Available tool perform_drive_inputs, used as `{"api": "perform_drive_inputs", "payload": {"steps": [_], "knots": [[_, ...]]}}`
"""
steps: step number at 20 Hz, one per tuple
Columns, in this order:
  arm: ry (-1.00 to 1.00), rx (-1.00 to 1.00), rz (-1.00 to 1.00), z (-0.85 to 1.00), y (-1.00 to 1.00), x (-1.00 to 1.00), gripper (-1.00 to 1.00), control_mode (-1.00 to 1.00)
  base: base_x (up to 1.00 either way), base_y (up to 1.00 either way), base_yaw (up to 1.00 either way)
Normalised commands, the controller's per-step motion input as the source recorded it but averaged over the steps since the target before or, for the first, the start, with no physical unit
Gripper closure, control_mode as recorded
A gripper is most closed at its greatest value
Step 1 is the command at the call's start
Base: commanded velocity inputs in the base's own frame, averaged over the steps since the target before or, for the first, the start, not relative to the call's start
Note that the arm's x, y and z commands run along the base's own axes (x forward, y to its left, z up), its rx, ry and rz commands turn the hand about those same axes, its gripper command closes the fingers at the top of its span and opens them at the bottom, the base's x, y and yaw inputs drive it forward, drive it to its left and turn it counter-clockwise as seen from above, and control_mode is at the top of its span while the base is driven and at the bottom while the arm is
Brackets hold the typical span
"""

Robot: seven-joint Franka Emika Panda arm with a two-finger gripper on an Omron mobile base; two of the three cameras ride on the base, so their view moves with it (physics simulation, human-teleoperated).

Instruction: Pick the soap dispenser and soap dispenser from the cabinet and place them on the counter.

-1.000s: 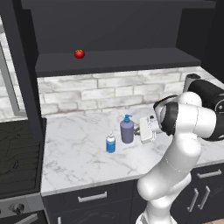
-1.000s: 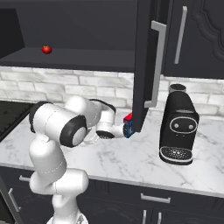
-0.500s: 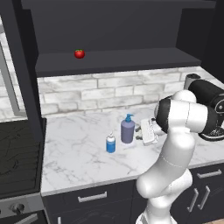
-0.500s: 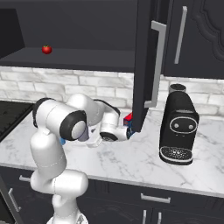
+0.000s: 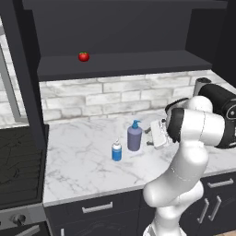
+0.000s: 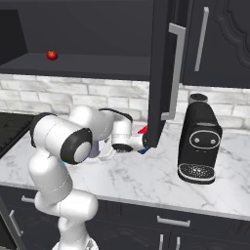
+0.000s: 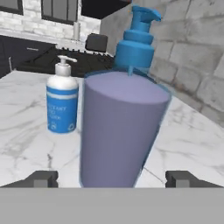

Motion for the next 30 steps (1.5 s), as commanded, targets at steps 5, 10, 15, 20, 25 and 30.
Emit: {"api": "perform_drive_inputs", "payload": {"steps": [5,10,15,20,25,30], "knots": [[0.04,-0.09,-0.01,0.26,0.0,-0.14,-1.0,-1.0,0.0,0.0,0.0],[0.02,-0.09,-0.02,0.2,0.0,-0.21,-1.0,-1.0,0.0,0.0,0.0],[0.01,-0.11,-0.01,0.29,0.0,-0.17,-1.0,-1.0,0.0,0.0,0.0],[0.01,-0.11,-0.01,0.35,0.01,-0.14,-1.0,-1.0,0.0,0.0,0.0],[0.01,-0.1,-0.02,0.25,0.05,-0.17,-1.0,-1.0,0.0,0.0,0.0],[-0.01,-0.1,-0.05,0.12,0.02,-0.25,-1.0,-1.0,0.0,0.0,0.0]]}}
